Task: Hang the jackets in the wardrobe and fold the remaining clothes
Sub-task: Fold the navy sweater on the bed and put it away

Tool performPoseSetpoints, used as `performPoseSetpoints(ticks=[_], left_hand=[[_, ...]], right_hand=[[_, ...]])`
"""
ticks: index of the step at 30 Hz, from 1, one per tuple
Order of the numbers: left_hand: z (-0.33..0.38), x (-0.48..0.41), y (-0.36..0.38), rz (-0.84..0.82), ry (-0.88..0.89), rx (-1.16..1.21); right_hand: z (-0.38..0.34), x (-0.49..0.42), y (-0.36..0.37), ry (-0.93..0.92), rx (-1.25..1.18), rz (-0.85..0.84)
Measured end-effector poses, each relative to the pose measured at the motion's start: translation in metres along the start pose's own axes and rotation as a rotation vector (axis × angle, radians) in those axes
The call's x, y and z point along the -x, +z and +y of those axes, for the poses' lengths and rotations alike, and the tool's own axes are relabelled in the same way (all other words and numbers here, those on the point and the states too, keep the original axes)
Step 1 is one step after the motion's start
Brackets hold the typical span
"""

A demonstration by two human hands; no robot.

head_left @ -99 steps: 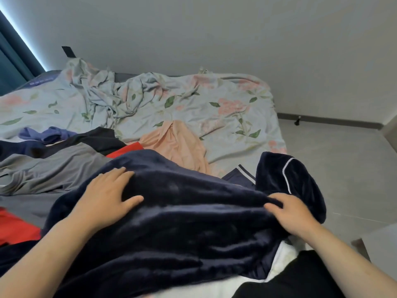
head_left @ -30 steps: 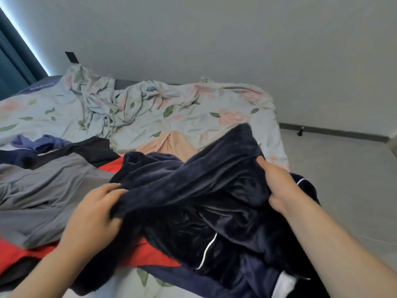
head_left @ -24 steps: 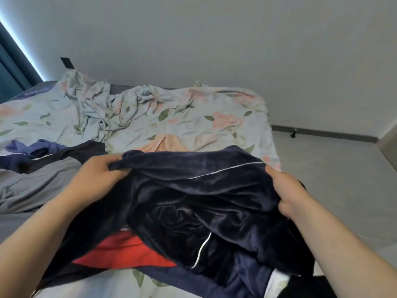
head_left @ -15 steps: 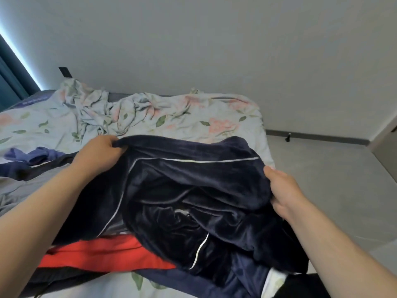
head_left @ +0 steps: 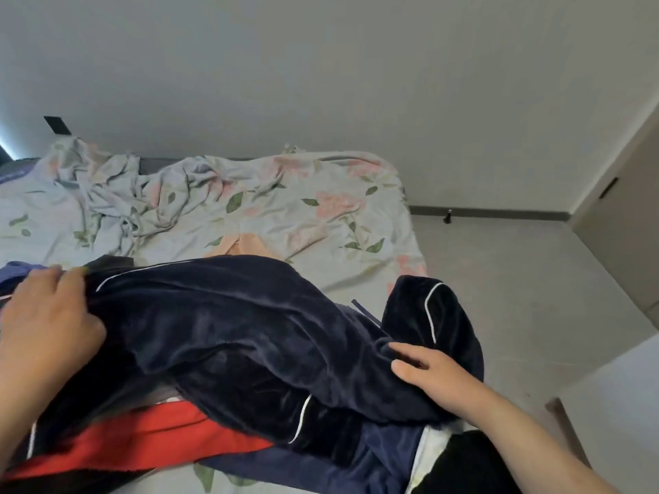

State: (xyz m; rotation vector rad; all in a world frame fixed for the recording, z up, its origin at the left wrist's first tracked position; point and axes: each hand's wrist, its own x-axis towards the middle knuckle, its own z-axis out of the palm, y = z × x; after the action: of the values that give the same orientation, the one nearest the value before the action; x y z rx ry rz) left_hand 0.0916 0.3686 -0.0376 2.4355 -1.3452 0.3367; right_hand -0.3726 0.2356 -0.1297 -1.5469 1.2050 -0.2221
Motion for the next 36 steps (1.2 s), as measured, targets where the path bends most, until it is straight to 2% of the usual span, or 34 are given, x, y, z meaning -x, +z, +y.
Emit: performPoseSetpoints(ticks=[1,2,3,5,6,8,11,13,16,18,20,22,24,25,26,27,28,30,33,36], left_hand=[[0.025,0.007,0.002,0.039,0.085,-0.012],[0.054,0.016,0.002,0.022,0.294,0.051],[0.088,0.024,0.003,-0.05,0.513,0.117],[0.144,0.03,0.014,-0.208,0.87,0.059],[0.165,0.028,0.02,-0.308,0.937,-0.05],[0.185,0.023,0.037,-0.536,0.933,-0.287],[0.19,0.022,0.046,-0.787,0.775,-0.534],[0.177,0.032,0.043,-0.818,0.71,-0.552],[0.14,0.073,0.037,-0.773,0.78,-0.632],[0.113,0.106,0.028,-0.878,0.732,-0.65],[0.091,0.131,0.021,-0.978,0.559,-0.69],[0.082,0.145,0.015,-0.939,0.458,-0.654],[0.092,0.154,0.006,-0.863,0.416,-0.57],[0.098,0.159,0.005,-0.797,0.49,-0.543],[0.104,0.165,0.012,-0.628,0.578,-0.461],[0.116,0.175,0.018,-0.443,0.657,-0.297],[0.134,0.183,0.02,-0.379,0.701,-0.143],[0.171,0.193,0.033,-0.452,0.776,0.031],[0.22,0.182,0.059,-0.661,0.68,0.052],[0.241,0.152,0.081,-0.529,0.602,0.092]], right_hand=[[-0.001,0.003,0.01,-0.035,0.022,-0.037],[-0.002,0.006,0.02,-0.073,0.069,-0.073],[-0.003,0.009,0.03,-0.103,0.14,-0.122],[-0.004,0.013,0.046,-0.159,0.308,-0.227],[-0.005,0.015,0.052,-0.178,0.37,-0.255],[-0.006,0.02,0.052,-0.129,0.372,-0.269],[-0.004,0.025,0.041,0.002,0.275,-0.218],[0.005,0.025,0.039,0.044,0.183,-0.13],[0.013,0.029,0.046,0.096,0.144,-0.106],[0.017,0.027,0.053,0.074,0.319,-0.146],[0.021,0.025,0.058,-0.001,0.52,-0.187],[0.021,0.024,0.06,-0.079,0.592,-0.228],[0.022,0.026,0.058,-0.139,0.521,-0.207],[0.022,0.027,0.056,-0.173,0.472,-0.155],[0.022,0.028,0.055,-0.2,0.42,-0.087],[0.021,0.03,0.054,-0.221,0.374,-0.019],[0.02,0.031,0.053,-0.237,0.334,0.04],[0.018,0.035,0.051,-0.258,0.281,0.147],[0.011,0.046,0.041,-0.308,0.212,0.334],[0.007,0.057,0.022,-0.358,0.14,0.599]])
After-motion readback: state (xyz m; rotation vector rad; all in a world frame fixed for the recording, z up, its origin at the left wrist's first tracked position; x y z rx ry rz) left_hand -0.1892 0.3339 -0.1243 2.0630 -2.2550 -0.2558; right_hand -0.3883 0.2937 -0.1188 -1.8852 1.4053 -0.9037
